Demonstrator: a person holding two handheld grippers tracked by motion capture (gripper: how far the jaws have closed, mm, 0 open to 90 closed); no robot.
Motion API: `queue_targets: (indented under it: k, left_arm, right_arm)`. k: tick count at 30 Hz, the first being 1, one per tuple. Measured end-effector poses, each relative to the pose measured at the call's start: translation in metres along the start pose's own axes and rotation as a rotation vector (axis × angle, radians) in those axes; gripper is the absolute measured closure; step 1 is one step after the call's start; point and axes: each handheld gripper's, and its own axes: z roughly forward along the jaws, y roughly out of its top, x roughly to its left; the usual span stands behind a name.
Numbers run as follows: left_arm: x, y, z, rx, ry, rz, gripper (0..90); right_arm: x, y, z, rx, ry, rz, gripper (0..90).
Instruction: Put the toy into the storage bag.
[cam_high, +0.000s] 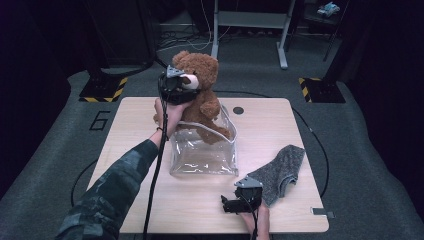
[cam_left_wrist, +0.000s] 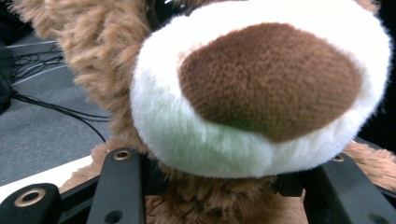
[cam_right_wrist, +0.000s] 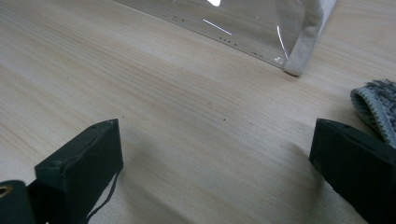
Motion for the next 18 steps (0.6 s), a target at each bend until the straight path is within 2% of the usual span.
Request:
queue_targets:
  k: [2,5,8,14,18]
  left_arm:
    - [0.000,-0.002,0.000,0.007,-0.016,-0.013,48.7]
    - [0.000,-0.003,-0.001,0.018,-0.018,-0.007,48.3]
    - [0.000,-0.006,0.000,0.032,-0.018,-0.011,47.8]
    - [-0.002,-0.014,0.002,0.090,-0.012,-0.027,46.6]
    - [-0.005,-0.019,0.006,0.149,-0.018,-0.019,45.5]
  right_arm:
    - [0.000,0.000,0.000,0.000,-0.001,-0.003,1.9]
    - [-0.001,0.000,0.000,0.000,-0.004,-0.008,1.9]
    - [0.000,0.000,0.000,-0.003,-0.005,0.008,2.0]
    - [0.000,0.000,0.000,-0.002,-0.001,0.007,1.9]
    - [0.000,0.000,0.000,-0.001,-0.001,0.006,1.9]
